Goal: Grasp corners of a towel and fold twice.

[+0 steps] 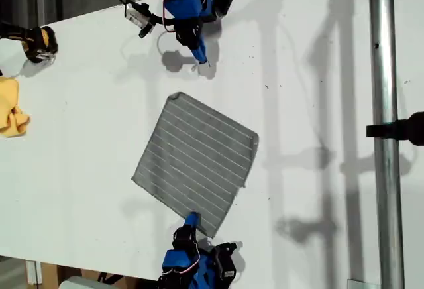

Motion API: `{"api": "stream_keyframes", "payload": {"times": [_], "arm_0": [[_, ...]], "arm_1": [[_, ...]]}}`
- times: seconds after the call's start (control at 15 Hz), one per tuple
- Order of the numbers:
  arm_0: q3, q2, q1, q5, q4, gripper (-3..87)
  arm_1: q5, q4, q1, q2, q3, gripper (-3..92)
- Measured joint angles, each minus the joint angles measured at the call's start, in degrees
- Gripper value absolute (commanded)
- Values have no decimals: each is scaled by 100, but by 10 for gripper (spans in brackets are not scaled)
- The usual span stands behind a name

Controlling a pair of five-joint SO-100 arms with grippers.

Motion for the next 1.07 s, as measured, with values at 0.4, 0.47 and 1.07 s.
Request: {"api": "stream_keyframes", "payload": {"times": [0.4,0.47,1.07], "arm_0": [[0,0,0,-35,0,-8],[0,0,0,-44,0,-8],[0,0,0,-97,0,-8]], "arm_1": [[-510,-1063,-492,-3454,-2294,-2],[-650,-1160,-554,-4122,-2795,-2],[-1934,-44,-1125,-9387,-8569,-2]]}}
